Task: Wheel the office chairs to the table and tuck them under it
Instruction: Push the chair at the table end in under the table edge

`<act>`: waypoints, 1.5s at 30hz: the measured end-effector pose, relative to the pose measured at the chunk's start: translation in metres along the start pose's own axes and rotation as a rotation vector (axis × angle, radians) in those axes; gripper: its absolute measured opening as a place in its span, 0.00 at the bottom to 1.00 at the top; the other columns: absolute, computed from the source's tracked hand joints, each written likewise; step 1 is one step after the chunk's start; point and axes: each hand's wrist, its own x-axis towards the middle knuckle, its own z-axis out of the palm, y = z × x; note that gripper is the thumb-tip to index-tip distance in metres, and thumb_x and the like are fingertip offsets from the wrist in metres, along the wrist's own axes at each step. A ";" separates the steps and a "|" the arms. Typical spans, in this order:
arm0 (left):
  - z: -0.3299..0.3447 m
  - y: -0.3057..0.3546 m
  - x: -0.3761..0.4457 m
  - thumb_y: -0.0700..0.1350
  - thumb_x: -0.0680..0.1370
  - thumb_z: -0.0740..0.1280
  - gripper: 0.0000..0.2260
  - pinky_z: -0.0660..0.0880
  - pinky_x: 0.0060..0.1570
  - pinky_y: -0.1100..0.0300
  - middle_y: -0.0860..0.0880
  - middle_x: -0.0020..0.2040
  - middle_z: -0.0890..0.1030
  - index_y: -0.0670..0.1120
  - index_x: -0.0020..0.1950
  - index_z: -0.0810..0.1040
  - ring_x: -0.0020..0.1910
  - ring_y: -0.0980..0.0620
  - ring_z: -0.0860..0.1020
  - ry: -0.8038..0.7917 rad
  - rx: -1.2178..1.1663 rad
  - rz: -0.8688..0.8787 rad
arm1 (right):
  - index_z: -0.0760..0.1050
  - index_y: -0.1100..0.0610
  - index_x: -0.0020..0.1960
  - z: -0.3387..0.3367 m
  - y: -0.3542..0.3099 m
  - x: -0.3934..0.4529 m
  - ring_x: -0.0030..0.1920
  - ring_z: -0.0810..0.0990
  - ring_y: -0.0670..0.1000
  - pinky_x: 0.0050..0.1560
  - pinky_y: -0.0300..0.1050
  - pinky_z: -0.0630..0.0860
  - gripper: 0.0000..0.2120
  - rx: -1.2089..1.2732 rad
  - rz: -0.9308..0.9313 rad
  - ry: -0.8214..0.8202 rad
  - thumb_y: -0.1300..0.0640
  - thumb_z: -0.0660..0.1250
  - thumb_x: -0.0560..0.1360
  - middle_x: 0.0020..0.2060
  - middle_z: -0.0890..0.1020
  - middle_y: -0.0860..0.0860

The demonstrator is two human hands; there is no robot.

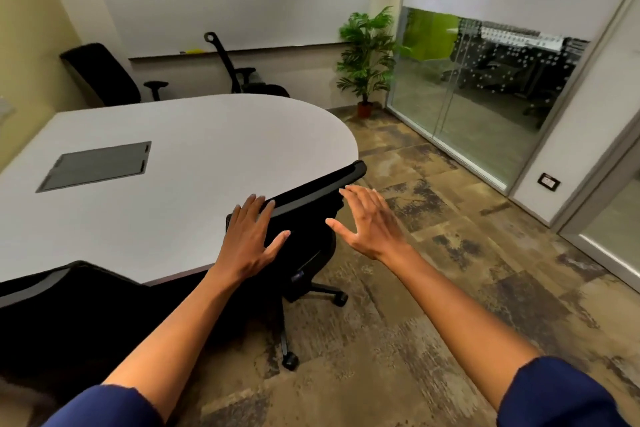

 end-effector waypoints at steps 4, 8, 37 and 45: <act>0.031 -0.002 0.028 0.64 0.81 0.57 0.33 0.50 0.79 0.44 0.43 0.81 0.60 0.46 0.80 0.60 0.81 0.43 0.52 -0.028 0.016 -0.041 | 0.64 0.58 0.77 0.027 0.027 0.037 0.75 0.65 0.56 0.78 0.58 0.57 0.35 -0.012 -0.032 -0.049 0.35 0.59 0.79 0.74 0.69 0.56; 0.053 -0.009 0.068 0.66 0.81 0.54 0.34 0.49 0.79 0.44 0.42 0.81 0.59 0.46 0.80 0.58 0.81 0.43 0.52 -0.050 0.033 -0.138 | 0.64 0.57 0.76 0.048 0.062 0.110 0.75 0.65 0.56 0.78 0.61 0.57 0.37 -0.041 -0.059 -0.124 0.31 0.53 0.78 0.74 0.69 0.55; 0.062 -0.042 0.127 0.70 0.75 0.43 0.38 0.79 0.47 0.50 0.46 0.54 0.82 0.44 0.64 0.76 0.54 0.45 0.79 -0.096 0.164 -0.474 | 0.76 0.54 0.57 0.141 0.097 0.237 0.49 0.78 0.56 0.54 0.53 0.72 0.42 -0.109 -0.394 -0.315 0.26 0.36 0.75 0.50 0.82 0.53; 0.056 -0.055 0.115 0.65 0.75 0.46 0.36 0.79 0.45 0.50 0.44 0.53 0.84 0.43 0.65 0.79 0.52 0.41 0.82 -0.074 0.138 -0.462 | 0.75 0.56 0.47 0.139 0.082 0.229 0.39 0.73 0.55 0.46 0.52 0.71 0.42 -0.073 -0.342 -0.261 0.25 0.36 0.74 0.40 0.79 0.53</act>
